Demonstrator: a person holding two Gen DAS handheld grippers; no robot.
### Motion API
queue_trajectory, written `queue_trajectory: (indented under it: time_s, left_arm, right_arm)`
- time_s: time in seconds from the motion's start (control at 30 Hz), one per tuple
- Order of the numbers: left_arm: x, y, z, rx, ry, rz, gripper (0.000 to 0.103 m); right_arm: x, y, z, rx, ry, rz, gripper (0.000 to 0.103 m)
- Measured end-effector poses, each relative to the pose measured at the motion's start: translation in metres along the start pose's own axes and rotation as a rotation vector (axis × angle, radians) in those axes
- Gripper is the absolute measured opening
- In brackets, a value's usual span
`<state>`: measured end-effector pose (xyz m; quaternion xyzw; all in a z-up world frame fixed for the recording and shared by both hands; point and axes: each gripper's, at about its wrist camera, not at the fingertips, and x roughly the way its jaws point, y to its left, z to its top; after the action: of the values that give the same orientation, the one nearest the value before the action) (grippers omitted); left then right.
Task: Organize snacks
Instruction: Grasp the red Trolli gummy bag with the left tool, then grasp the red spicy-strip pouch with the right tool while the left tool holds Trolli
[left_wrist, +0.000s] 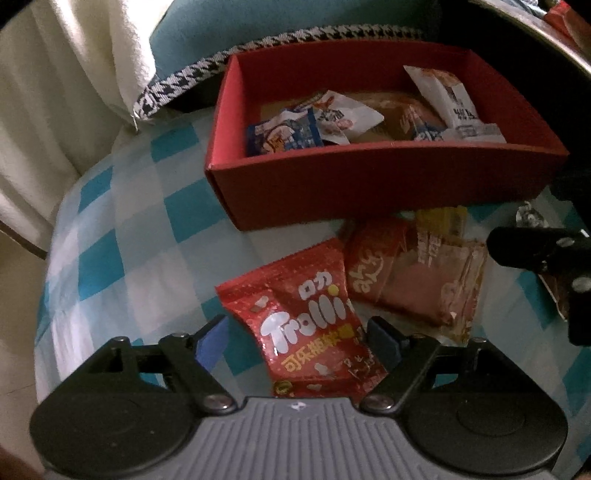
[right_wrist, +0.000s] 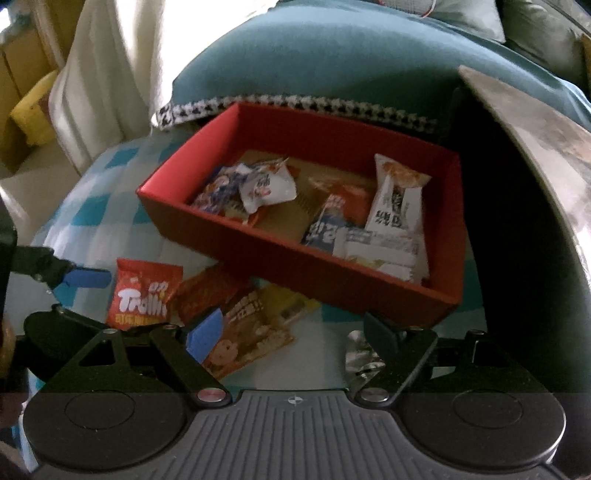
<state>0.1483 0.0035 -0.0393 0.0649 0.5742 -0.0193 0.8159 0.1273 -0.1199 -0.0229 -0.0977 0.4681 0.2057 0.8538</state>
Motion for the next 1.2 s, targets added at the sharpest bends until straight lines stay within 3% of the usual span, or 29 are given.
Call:
queue_trajectory:
  time_s: [0.13,0.3,0.63,0.9,1.1,1.2]
  left_arm:
    - [0.009,0.002,0.000,-0.025,0.030,-0.015,0.075]
    - [0.008,0.010,-0.002,-0.057,0.043,-0.043,0.053]
    - [-0.003,0.025,-0.029,-0.032,0.067,-0.027,0.050]
    - [-0.007,0.033,-0.039,-0.024,0.063,-0.029,0.050]
    - [-0.007,0.033,-0.041,-0.010,0.063,-0.025,0.051]
    - [-0.009,0.032,-0.043,-0.002,0.064,-0.021,0.051]
  right_arm:
    - [0.006,0.000,0.002,0.000,0.013,0.009,0.088]
    - [0.017,0.008,0.006,-0.039,0.041,0.027,0.088]
    - [0.040,0.042,0.020,-0.156,0.070,0.050,0.089]
    - [0.071,0.062,0.014,-0.230,0.145,0.051,0.089]
    - [0.077,0.073,0.010,-0.281,0.130,0.013,0.091]
    - [0.074,0.076,0.006,-0.289,0.131,0.013,0.087]
